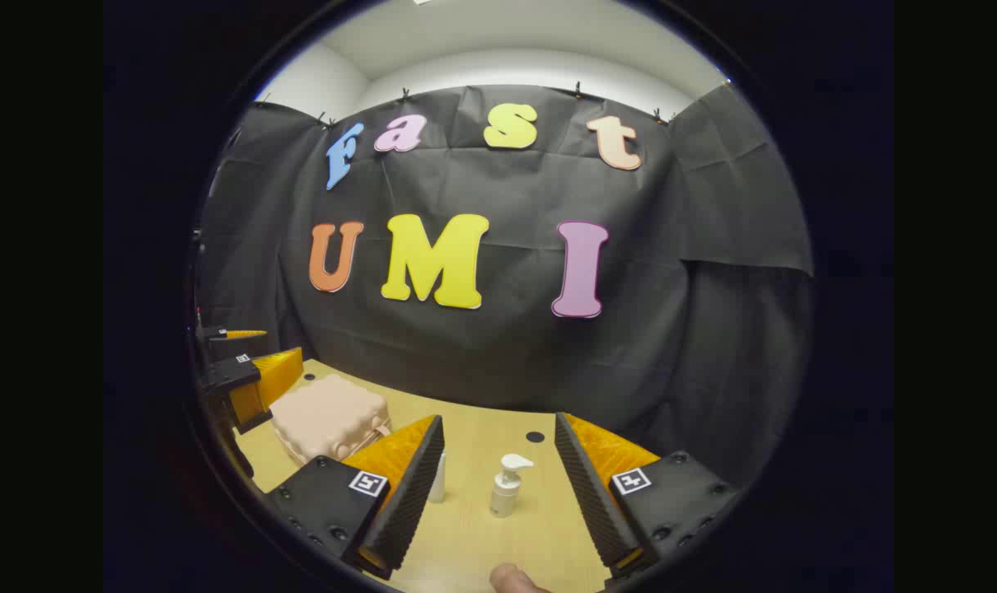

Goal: First open the suitcase, pack the skin care products into it, and then close the suitcase.

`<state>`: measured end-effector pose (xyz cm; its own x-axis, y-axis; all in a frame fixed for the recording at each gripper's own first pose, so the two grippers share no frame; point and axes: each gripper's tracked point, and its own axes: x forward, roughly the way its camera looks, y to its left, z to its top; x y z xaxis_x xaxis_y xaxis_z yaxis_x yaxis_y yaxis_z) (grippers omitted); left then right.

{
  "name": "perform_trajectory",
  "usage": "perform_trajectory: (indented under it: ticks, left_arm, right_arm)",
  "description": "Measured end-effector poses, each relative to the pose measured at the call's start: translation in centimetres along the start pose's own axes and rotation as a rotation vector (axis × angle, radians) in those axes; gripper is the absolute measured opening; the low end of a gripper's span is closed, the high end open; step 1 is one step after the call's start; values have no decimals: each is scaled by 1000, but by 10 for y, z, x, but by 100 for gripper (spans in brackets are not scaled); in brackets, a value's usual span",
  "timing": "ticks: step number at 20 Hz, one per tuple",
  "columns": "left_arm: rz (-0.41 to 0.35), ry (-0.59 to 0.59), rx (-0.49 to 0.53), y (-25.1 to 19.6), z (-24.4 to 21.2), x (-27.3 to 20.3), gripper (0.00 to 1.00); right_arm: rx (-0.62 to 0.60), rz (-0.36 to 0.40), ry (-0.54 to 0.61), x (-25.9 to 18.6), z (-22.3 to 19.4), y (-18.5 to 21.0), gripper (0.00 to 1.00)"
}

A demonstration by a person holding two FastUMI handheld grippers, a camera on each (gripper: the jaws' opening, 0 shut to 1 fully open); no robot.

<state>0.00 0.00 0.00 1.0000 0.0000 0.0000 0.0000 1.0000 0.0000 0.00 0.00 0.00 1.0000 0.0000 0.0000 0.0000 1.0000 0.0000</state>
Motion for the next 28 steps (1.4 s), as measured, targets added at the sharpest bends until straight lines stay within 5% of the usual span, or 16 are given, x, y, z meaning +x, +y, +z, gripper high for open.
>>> perform_trajectory:
  ticks: [16,19,22,28]
  left_arm:
    - [38,2,68,-9,-11,9,100]
    - [68,14,148,7,-29,17,94]
    - [72,42,278,21,-60,31,100]
    - [-30,90,627,17,-129,74,100]
  right_arm:
    - [-7,20,36,15,-21,-15,79]
    - [-14,12,37,17,-23,-21,79]
    - [-26,2,42,17,-30,-28,80]
    - [-44,-45,70,15,-49,-54,80]
